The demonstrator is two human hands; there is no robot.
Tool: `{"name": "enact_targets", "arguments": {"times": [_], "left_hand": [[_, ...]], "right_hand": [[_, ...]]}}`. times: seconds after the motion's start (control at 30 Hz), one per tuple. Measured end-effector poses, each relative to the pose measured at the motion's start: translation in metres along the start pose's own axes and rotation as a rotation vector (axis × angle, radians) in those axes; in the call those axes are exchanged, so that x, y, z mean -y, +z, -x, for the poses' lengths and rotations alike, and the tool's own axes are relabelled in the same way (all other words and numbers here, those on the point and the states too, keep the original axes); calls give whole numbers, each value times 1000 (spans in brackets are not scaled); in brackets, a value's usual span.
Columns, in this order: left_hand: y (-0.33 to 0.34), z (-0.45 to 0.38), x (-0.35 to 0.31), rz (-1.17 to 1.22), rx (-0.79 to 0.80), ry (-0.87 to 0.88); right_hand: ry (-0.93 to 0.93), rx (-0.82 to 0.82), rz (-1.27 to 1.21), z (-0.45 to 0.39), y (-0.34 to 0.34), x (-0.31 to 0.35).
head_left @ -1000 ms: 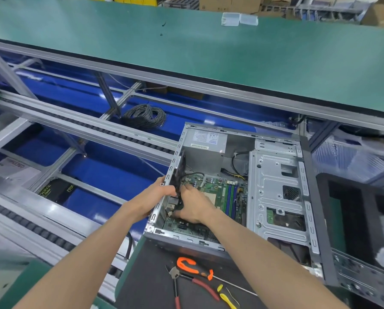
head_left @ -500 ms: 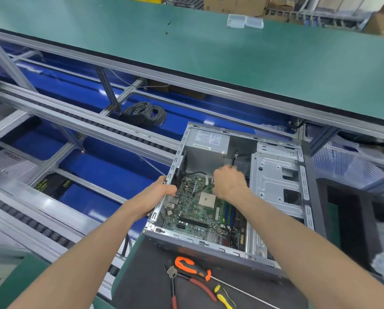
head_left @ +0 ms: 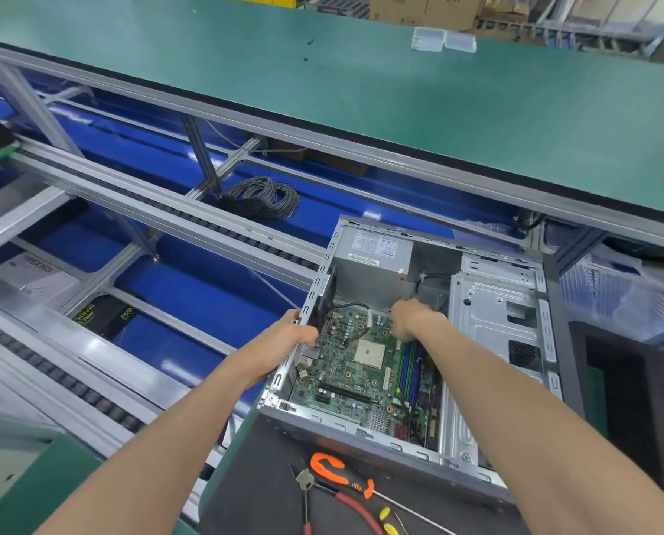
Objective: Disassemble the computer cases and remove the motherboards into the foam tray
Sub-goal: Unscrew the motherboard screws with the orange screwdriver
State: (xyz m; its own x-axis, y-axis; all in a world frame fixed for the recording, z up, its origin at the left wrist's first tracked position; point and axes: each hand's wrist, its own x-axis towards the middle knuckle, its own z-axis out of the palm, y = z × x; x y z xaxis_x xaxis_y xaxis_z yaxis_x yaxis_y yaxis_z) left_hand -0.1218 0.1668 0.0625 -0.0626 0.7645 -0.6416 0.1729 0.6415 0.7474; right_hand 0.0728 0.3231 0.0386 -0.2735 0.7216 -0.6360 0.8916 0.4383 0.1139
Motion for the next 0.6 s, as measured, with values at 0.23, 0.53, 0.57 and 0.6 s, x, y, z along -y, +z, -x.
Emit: {"name": "enact_targets", "arguments": {"times": [0.23,0.53,0.57,0.6], "left_hand": [[-1,-1,0,-28,-19,-19],[-2,-2,1,-22,-20,-9],[-2,-2,2,-18,-18,-10],[-2,-2,2,-17,-17,-9]], "right_hand": [[-49,51,43,1,-8,-6],[-43,83,65,-2,-6,-8],[-40,83,47,-2,-6,-8],[-38,86,32,-2,-6,-8]]}}
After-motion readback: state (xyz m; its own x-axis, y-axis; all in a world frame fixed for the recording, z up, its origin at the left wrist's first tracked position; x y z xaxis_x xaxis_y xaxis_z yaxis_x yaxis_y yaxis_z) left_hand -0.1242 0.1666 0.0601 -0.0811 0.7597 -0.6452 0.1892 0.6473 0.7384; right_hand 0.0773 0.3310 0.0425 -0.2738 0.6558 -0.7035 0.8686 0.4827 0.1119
